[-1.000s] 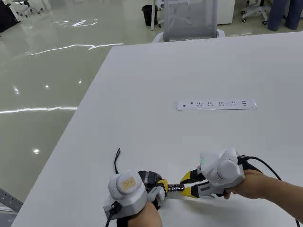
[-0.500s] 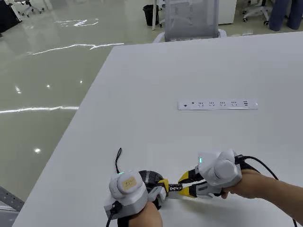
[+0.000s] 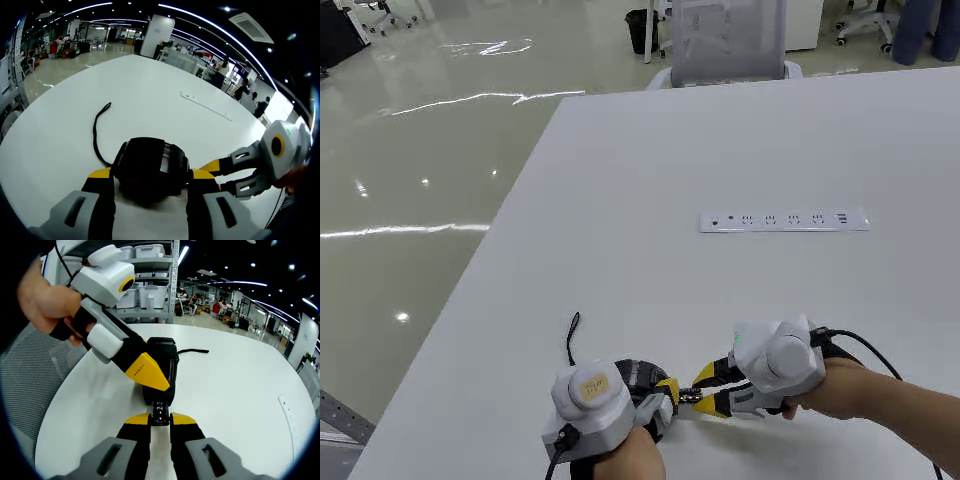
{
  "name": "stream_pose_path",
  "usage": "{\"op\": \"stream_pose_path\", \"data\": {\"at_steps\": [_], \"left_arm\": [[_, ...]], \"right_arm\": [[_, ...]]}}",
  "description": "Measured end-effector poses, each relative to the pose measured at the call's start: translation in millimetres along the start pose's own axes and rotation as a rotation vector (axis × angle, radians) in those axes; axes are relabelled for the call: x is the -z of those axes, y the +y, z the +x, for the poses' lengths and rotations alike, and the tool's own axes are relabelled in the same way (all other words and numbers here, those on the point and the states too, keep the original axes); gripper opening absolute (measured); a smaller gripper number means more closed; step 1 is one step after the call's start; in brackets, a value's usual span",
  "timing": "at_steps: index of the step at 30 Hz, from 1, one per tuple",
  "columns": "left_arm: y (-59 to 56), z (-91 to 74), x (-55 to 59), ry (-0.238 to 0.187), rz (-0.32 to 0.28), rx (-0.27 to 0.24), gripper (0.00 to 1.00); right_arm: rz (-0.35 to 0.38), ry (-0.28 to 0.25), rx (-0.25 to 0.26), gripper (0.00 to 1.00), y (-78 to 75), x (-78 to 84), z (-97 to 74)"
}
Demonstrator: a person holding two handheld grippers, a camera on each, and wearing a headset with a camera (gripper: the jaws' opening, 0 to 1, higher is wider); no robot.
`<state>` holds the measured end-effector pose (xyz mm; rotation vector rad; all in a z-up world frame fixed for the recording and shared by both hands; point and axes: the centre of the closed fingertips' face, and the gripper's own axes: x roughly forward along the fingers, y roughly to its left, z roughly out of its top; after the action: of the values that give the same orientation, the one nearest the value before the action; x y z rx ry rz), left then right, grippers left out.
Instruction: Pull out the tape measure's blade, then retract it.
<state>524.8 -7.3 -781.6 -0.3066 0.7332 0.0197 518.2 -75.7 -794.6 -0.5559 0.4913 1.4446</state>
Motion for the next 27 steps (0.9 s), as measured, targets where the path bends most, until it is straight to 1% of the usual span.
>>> {"op": "stream_pose_path", "data": {"at_steps": [27], "left_arm": [[0.1,-0.6,0.0,0.000,-0.005,0.002,0.53]], "right_arm": [[-0.001,0.003,-0.004,0.13,0.2,-6.3,9.9]]}}
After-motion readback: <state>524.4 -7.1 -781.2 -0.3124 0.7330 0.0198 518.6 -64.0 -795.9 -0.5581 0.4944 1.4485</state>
